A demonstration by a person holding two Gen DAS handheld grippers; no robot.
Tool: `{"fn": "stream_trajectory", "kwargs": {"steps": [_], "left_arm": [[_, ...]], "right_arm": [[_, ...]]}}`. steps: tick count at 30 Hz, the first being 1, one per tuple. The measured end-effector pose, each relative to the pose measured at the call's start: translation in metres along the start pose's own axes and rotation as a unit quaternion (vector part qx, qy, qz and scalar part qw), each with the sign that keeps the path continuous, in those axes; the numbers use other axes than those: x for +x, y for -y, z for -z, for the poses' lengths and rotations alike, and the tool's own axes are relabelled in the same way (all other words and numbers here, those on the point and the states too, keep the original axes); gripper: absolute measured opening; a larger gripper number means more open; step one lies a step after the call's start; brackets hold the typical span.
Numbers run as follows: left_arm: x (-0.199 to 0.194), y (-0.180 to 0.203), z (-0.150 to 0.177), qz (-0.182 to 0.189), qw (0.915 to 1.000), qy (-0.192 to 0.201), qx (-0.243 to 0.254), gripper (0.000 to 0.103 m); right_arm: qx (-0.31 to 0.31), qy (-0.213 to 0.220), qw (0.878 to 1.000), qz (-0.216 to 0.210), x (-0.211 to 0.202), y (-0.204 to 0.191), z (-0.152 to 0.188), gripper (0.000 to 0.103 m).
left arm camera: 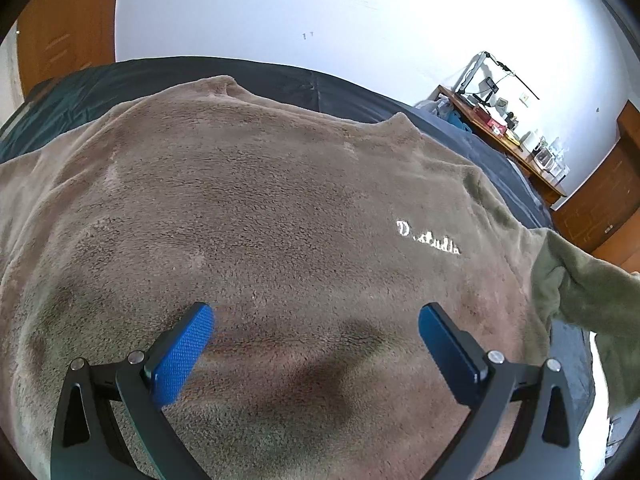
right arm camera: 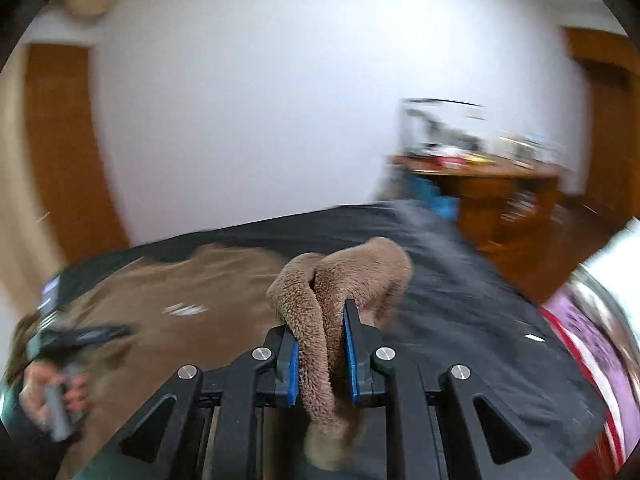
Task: Fold clothes
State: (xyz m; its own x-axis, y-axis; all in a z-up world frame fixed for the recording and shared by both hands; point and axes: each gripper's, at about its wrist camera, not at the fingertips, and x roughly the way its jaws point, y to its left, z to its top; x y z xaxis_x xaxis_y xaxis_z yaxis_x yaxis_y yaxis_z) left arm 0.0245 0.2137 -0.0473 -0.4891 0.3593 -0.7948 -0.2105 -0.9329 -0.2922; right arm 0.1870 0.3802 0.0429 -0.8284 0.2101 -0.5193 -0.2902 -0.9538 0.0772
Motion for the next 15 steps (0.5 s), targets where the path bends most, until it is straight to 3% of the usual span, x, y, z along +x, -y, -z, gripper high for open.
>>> {"fn": "stream_trajectory", "kwargs": {"steps": [2, 4, 5, 6, 10, 15], "left_arm": [[-0.001, -0.001, 0.000, 0.003, 1.0000, 0.000, -0.003, 0.103], [-0.001, -0.002, 0.000, 0.004, 1.0000, 0.000, -0.006, 0.103], [-0.001, -0.003, 0.000, 0.004, 1.0000, -0.001, -0.007, 0.103], [0.000, -0.003, 0.000, 0.004, 1.0000, -0.003, -0.008, 0.103], [0.002, -0.004, 0.000, 0.005, 0.9999, -0.009, -0.011, 0.103], [0.000, -0.002, 0.001, 0.012, 0.9998, -0.011, -0.008, 0.103]], "right_arm": [[-0.041, -0.027, 0.997, -0.064, 0.010, -0.034, 0.005, 0.022], [-0.081, -0.071, 0.987, -0.117, 0.024, -0.064, 0.015, 0.037], [-0.098, -0.083, 0.983, -0.129, 0.029, -0.076, 0.021, 0.063], [-0.114, -0.089, 0.980, -0.136, 0.033, -0.085, 0.028, 0.082], [-0.142, -0.108, 0.968, -0.174, 0.035, -0.101, 0.046, 0.082], [-0.076, -0.126, 0.972, -0.185, 0.032, -0.077, 0.055, 0.082]]}}
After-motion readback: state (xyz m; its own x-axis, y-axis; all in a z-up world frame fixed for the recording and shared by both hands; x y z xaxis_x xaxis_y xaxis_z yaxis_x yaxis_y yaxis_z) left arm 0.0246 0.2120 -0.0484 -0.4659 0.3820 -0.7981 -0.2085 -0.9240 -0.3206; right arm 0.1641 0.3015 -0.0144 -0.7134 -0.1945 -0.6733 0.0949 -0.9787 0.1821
